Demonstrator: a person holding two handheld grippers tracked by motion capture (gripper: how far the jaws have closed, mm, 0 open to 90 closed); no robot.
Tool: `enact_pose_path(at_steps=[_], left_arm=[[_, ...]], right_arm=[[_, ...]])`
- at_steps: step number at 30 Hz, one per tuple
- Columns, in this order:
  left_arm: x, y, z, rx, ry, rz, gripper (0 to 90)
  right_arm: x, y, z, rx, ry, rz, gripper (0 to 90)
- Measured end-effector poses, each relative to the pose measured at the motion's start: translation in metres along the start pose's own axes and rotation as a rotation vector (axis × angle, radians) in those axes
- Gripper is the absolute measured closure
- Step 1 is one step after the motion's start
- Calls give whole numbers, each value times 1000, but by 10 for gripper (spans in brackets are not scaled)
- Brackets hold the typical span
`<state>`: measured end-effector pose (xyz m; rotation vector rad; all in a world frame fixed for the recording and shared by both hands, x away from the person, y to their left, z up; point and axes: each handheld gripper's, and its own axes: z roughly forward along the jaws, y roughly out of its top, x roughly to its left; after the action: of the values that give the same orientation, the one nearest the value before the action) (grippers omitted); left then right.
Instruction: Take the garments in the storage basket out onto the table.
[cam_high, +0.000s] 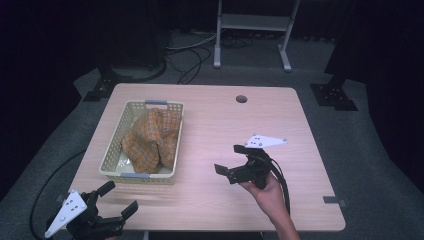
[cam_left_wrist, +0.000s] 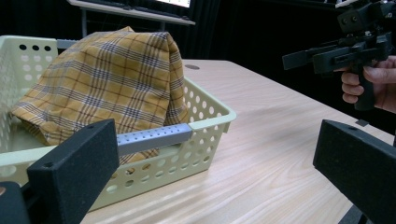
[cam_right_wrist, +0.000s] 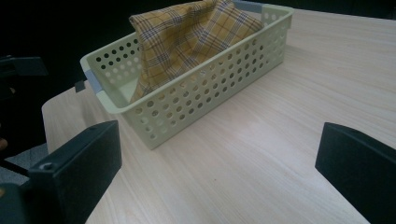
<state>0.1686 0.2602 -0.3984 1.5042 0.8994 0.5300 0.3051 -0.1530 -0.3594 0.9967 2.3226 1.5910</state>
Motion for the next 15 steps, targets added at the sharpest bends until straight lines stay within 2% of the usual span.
enact_pose_path(at_steps=[15], left_arm=[[-1,0,1,3,-4,3,2]], right_arm=[[5,3,13,2,21,1,2]])
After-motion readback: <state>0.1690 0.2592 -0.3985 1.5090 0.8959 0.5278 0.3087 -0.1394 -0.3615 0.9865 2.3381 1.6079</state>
